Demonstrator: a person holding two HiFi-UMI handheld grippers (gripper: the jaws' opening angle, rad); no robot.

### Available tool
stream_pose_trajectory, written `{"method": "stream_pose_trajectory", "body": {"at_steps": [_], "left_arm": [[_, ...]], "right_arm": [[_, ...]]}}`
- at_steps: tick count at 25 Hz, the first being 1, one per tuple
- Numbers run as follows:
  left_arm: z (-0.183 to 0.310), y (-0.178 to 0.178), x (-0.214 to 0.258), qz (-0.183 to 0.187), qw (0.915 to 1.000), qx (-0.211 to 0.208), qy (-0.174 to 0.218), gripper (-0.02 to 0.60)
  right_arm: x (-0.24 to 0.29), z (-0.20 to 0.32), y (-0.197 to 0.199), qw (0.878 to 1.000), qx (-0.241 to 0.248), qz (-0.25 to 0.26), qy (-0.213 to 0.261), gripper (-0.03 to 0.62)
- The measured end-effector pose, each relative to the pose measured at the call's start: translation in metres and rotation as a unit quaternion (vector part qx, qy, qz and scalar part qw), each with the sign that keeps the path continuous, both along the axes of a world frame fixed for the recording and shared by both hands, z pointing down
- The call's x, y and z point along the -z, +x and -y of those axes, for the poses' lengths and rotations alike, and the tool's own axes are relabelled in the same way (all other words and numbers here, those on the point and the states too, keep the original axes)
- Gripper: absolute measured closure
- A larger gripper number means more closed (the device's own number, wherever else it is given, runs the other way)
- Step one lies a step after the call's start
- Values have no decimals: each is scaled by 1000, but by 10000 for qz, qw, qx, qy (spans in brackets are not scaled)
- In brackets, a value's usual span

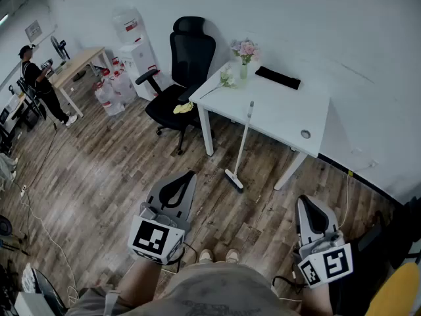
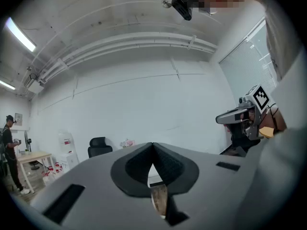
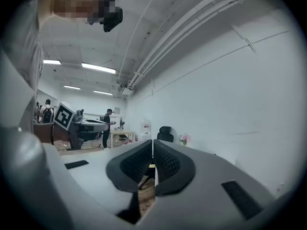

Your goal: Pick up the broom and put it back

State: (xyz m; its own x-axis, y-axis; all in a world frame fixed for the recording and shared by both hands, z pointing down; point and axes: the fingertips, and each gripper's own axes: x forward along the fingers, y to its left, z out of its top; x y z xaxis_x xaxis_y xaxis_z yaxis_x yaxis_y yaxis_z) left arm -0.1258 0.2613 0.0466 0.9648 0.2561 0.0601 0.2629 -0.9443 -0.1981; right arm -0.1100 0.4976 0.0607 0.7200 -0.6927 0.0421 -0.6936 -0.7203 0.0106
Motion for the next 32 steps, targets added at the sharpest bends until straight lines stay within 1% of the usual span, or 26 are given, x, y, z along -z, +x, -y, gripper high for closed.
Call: {"method": "stream_pose_trajectory", "body": {"at_steps": [4, 6, 13, 19, 23, 24, 27, 32], "left_arm": [[-2, 2, 2, 8, 10000, 2, 9, 565], [-2, 4, 3, 2, 10000, 28, 14, 565], [-8, 13, 3, -3, 9999, 137, 36, 565], [-12, 24, -10, 163, 9996, 232, 31, 565], [-3, 31, -21, 261, 9990, 356, 53, 565], [0, 36, -24, 283, 9988, 389, 59, 565], [7, 49, -30, 313, 9985, 441, 52, 565], [19, 72, -38, 365, 9986, 392, 34, 565]], "right_arm": [[8, -10, 5, 9989, -149, 93, 445, 560], [12, -13, 7, 9983, -157, 103, 551, 560], [2, -20, 22, 9983, -89, 217, 537, 560], [-15, -21, 37, 9982, 63, 329, 494, 560], [-20, -17, 45, 9977, 29, 292, 619, 557], [-21, -15, 49, 9974, 13, 289, 657, 550], [-25, -10, 64, 9971, -3, 319, 693, 464], [-29, 7, 89, 9973, 10, 356, 637, 448]]}}
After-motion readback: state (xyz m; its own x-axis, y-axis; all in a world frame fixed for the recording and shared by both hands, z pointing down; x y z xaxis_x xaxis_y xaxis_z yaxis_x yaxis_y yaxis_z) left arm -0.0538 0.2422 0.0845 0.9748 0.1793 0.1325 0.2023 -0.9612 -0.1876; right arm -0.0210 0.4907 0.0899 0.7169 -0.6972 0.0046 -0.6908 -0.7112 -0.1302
